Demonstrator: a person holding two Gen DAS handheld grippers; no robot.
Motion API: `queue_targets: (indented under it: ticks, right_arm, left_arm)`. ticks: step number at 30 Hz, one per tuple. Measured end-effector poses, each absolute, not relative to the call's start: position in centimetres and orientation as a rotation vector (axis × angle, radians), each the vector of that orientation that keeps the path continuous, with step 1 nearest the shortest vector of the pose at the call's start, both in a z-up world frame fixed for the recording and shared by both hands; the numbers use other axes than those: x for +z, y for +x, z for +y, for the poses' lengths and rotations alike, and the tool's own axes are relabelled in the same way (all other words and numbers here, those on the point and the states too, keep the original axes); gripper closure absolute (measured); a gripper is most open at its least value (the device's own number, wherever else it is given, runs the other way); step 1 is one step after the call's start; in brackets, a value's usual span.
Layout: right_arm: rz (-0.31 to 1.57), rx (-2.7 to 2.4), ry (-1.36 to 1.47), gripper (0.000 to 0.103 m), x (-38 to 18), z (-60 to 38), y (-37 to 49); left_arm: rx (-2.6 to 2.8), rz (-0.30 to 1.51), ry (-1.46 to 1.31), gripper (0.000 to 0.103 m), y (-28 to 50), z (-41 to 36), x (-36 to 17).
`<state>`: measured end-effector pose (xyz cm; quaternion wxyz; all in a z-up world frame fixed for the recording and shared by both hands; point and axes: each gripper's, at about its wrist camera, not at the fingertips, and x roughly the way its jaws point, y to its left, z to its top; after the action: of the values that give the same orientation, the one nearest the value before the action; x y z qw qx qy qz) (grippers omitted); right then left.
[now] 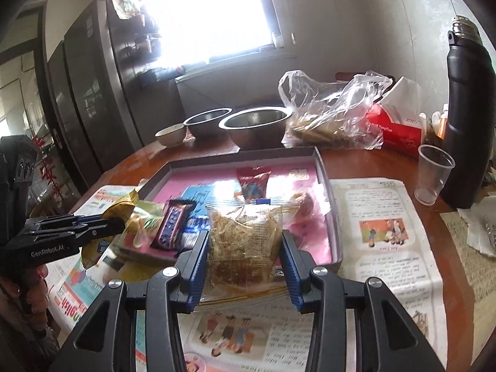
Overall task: Organize snacks
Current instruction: 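Carry the wafer bar over the tray with the left gripper while the right carries the bagged pastry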
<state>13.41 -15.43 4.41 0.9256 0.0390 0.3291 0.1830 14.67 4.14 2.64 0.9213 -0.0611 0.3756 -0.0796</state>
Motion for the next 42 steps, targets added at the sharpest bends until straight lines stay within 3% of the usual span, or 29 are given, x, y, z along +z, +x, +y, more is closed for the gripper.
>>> queue_targets:
  ticks: [42]
  right_arm:
    - [0.760,0.263,0.129,0.058,1.4,-16.6,20.9]
  left_arm:
    - [-0.079,0.799,-0.165,0.084,19.0,4.9,0.0]
